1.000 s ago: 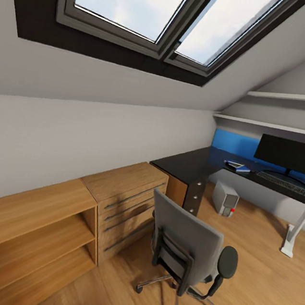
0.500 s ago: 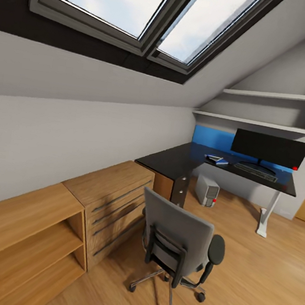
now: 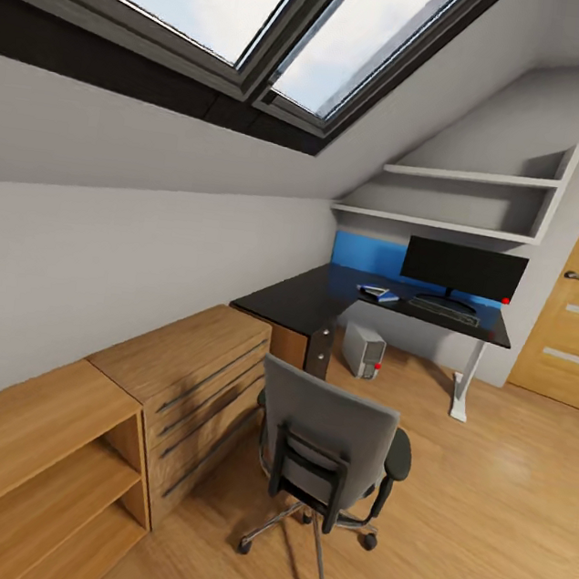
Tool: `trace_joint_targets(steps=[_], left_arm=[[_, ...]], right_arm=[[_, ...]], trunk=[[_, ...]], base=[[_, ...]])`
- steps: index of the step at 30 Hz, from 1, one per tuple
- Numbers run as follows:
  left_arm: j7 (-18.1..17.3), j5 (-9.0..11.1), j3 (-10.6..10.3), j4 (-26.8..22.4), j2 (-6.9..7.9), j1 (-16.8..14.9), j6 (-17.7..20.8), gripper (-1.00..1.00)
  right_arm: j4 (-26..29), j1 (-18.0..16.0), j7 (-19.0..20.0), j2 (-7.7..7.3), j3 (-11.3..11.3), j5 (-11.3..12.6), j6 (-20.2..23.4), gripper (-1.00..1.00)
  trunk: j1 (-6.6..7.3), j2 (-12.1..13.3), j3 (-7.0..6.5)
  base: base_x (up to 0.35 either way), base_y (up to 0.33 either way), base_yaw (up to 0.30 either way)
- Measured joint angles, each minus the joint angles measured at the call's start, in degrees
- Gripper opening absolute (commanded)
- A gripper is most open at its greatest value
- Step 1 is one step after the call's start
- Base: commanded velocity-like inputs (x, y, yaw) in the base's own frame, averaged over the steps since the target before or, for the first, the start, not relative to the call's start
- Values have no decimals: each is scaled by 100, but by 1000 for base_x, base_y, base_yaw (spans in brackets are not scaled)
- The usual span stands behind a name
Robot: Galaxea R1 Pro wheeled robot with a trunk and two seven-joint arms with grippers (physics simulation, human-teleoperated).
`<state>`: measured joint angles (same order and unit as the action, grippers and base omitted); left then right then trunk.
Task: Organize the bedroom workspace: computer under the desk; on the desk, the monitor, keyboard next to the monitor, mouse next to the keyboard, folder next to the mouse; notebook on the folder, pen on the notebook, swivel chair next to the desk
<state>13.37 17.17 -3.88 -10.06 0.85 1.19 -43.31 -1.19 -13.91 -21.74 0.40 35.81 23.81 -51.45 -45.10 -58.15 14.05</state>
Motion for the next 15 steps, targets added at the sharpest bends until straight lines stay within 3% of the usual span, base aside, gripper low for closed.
trace_joint_targets(steps=[7, 15], left_arm=[[0, 0, 0, 0, 0, 0, 1, 100], [-1, 0, 0, 1, 0, 0, 2, 100]], right_arm=[[0, 0, -1, 0, 0, 0, 1, 100], [0, 0, -2, 0, 1, 0, 0, 100]], trunk=[[0, 0, 0], [0, 0, 0]], base=[[0, 195, -294], [0, 53, -295]])
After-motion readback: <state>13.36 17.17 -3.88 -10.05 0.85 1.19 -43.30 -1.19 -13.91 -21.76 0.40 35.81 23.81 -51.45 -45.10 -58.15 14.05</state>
